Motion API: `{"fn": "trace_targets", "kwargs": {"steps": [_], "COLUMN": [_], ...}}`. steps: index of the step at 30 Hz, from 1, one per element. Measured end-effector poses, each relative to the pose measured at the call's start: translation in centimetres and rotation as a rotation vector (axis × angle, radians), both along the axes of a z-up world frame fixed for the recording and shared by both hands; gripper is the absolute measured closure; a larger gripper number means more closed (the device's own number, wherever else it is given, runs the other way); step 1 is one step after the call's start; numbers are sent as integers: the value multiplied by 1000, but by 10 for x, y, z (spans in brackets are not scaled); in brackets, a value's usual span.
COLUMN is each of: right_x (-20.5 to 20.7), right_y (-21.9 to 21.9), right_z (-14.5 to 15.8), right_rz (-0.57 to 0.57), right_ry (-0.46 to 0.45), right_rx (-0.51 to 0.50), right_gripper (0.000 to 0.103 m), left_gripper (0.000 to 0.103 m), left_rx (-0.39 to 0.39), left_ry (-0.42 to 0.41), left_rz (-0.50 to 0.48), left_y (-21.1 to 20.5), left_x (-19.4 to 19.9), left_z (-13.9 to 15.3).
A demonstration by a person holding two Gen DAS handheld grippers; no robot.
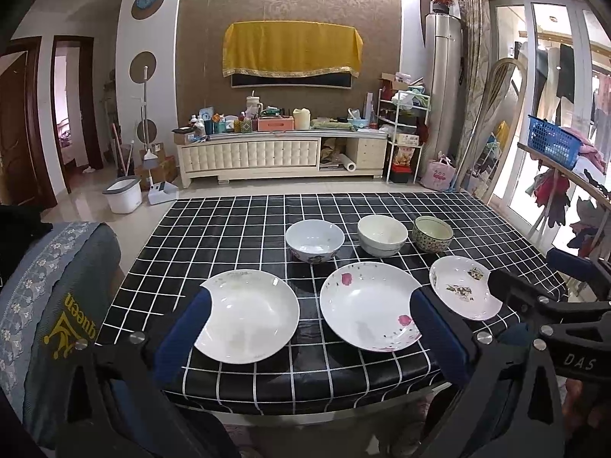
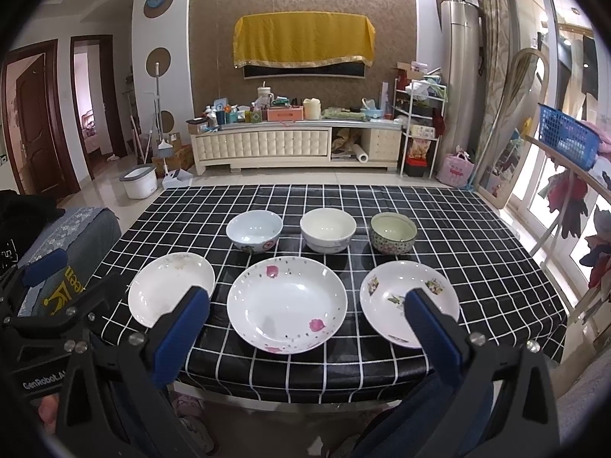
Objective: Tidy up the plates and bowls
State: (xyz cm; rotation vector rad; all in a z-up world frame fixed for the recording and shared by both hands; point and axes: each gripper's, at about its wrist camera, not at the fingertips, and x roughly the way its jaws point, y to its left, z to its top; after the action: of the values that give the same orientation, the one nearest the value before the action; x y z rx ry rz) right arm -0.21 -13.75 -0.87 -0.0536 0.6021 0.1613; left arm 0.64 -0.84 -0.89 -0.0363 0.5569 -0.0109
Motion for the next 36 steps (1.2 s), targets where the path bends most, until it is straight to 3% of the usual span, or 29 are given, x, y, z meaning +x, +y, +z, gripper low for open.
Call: {"fn": "trace_targets", "kwargs": {"steps": [11, 15, 24, 29, 32, 36], "right_x": [9, 16, 41, 72, 88, 106], "right_y": [-3, -1, 15, 30, 45, 69], "right_z": [5, 10, 18, 14, 7, -4], "right_rz": [-18, -20, -32, 59, 86, 133], "right_ry": [-36, -54, -104, 7, 47, 85], "right_rx": [22, 20, -54, 13, -4, -20], "right_gripper": [0, 0, 0, 0, 0, 0], "left_gripper": [0, 0, 0, 0, 0, 0], "left_rx": [2, 36, 18, -19, -58, -41], "left_ry": [-7, 0, 23, 64, 80, 83], "left_rz": [-1, -12, 12, 49, 62, 109], "left_y": [1, -1, 10, 33, 51, 72], "left_x": [12, 20, 44, 59, 70, 81], "left_z": [4, 6, 9, 9, 10, 8]}}
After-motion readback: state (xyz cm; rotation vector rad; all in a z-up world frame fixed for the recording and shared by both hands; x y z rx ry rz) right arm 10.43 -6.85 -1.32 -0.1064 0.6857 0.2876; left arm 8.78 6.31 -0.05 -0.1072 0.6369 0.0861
